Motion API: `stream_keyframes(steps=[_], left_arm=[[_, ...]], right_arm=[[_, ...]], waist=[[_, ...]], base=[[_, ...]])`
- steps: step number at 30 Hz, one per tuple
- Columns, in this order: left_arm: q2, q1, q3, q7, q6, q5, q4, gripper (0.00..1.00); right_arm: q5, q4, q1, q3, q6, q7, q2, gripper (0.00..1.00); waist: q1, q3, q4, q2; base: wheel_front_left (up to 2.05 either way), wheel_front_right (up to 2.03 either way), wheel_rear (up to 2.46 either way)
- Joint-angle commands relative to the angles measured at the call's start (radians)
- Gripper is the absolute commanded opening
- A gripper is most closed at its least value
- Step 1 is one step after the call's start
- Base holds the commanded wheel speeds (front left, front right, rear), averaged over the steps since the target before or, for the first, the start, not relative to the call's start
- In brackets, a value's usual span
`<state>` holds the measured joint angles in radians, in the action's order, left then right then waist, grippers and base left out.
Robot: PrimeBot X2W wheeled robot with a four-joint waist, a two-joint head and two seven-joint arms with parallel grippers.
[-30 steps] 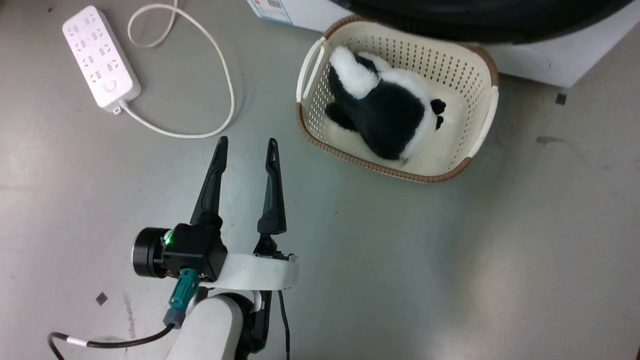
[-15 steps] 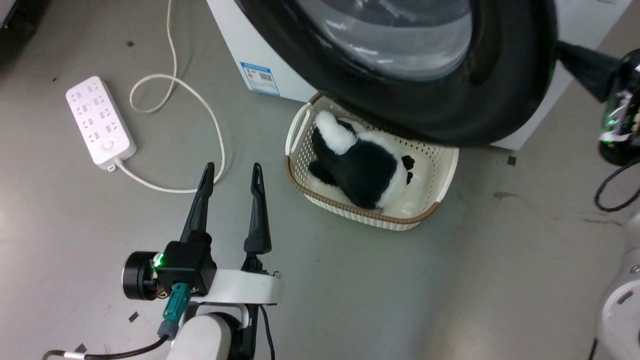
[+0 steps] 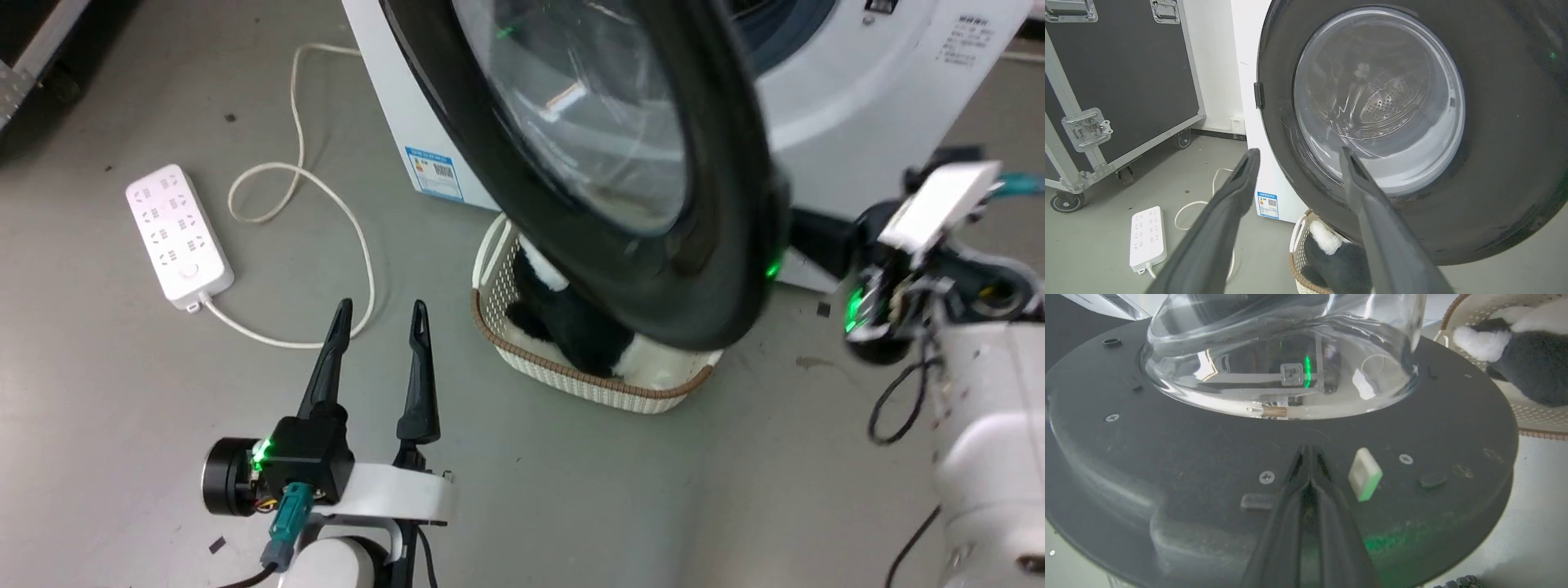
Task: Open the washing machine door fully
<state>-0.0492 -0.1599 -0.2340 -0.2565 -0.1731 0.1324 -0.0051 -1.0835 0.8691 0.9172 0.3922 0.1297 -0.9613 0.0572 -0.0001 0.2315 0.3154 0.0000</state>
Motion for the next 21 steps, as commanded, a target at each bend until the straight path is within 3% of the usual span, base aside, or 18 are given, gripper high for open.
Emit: stream_keyframes(steps=[1,9,14,21], left_arm=[[-0.001,0.014,0.004,-0.005,0.003,-0.007,0.003,1.0],[-0.001,0.051,0.0,-0.005,0.022,-0.004,0.035,1.0],[-0.001,0.061,0.0,-0.005,0.028,-0.006,0.038,1.0],[-0.001,0.066,-0.005,-0.005,0.029,-0.005,0.042,1.0]], right_arm=[[-0.044,-0.002,-0.034,-0.039,0.001,0.006,-0.007,0.0],[-0.373,-0.108,-0.196,-0.407,0.001,0.083,-0.007,0.0],[-0.501,-0.187,-0.262,-0.603,0.001,0.171,-0.007,0.0],[-0.572,-0.215,-0.282,-0.722,0.001,0.258,-0.007,0.0]], waist=[[0.0001,-0.013,0.002,0.0],[0.0001,-0.045,0.002,0.0],[0.0001,-0.049,0.002,0.0],[0.0001,-0.054,0.003,0.0]], base=[[0.0,0.0,0.0],[0.0,0.0,0.0],[0.0,0.0,0.0],[0.0,0.0,0.0]])
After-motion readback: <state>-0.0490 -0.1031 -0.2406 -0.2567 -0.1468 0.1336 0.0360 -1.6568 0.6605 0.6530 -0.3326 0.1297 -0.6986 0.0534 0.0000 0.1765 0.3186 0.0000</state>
